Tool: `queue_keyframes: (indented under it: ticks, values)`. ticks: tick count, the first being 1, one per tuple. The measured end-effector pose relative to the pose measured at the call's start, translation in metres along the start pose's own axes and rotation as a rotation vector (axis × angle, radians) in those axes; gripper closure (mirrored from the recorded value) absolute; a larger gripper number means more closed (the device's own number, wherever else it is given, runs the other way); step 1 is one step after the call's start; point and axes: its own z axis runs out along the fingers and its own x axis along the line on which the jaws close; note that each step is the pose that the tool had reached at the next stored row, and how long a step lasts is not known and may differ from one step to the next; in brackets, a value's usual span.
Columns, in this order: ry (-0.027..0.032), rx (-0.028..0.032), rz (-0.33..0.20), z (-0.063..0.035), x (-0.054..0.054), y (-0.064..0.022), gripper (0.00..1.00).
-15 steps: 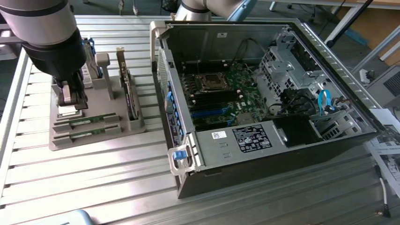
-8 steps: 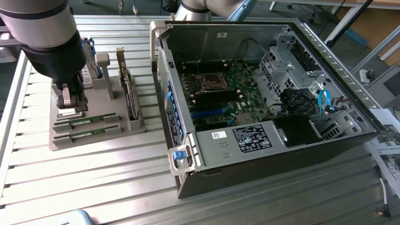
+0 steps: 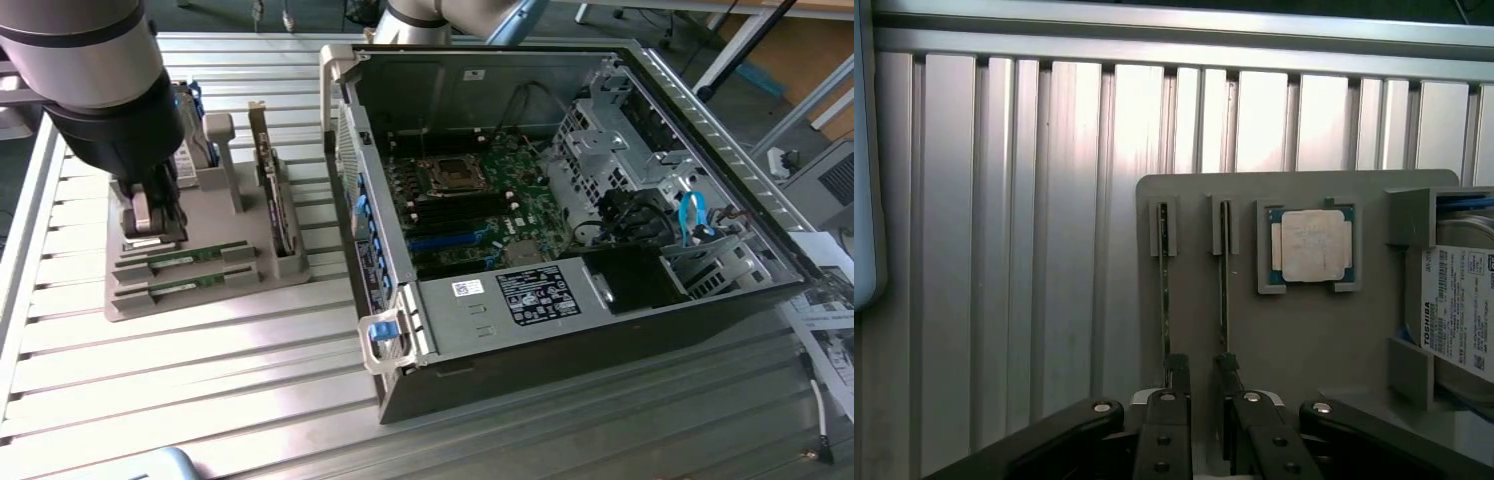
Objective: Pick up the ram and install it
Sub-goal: 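Pick up the ram and move it above insertion slot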
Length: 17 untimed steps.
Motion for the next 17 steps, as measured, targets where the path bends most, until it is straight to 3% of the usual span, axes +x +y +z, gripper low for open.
queue_keyframes:
  ticks: [17]
  values:
    - [0.0001, -0.0001, 0.0, -0.0003, 0.013, 0.0006, 0.76]
